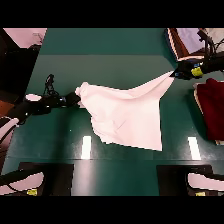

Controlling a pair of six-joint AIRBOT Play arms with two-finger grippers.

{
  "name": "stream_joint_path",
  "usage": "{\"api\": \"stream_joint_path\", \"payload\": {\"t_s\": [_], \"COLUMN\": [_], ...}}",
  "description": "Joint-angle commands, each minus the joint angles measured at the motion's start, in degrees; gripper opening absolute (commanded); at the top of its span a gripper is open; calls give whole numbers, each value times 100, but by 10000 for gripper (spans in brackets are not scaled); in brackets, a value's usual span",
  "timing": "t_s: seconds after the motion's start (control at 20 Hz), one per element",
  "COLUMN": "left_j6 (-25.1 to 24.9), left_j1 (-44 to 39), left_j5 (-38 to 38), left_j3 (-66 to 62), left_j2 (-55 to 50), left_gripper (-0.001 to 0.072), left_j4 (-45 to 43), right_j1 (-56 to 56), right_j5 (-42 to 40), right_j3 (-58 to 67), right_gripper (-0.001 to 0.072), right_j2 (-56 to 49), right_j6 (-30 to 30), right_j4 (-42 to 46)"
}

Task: Fold the shirts.

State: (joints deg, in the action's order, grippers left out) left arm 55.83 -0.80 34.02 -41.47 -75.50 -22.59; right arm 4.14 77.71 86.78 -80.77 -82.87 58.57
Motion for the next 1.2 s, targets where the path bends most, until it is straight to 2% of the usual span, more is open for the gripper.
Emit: {"api": "stream_joint_path", "payload": {"t_s": [0.0,0.2,0.45,0.65,0.9,1.0,1.15], "left_j6": [-31,-31,-35,-9,551,861,1005], "left_j1": [-33,487,1471,1537,1537,1537,1537], "left_j5": [-188,221,1349,2483,2914,2964,3023], "left_j3": [-234,-1102,-3464,-5486,-7357,-7945,-8323], "left_j2": [61,702,1947,2369,2505,2505,2505], "left_gripper": [26,25,25,26,26,25,25], "left_j4": [114,-46,-584,-850,-852,-850,-855], "right_j1": [0,-216,-807,-1088,-1530,-1827,-2319], "right_j5": [46,-72,-1121,-1471,-1029,-638,221], "right_j3": [0,2,2,664,2046,2500,3254], "right_gripper": [15,15,15,15,15,15,15], "right_j2": [4,391,1805,2712,3147,3136,2771], "right_j6": [2,0,0,92,109,109,79], "right_j4": [0,-4,-57,-48,-28,-28,-46]}}
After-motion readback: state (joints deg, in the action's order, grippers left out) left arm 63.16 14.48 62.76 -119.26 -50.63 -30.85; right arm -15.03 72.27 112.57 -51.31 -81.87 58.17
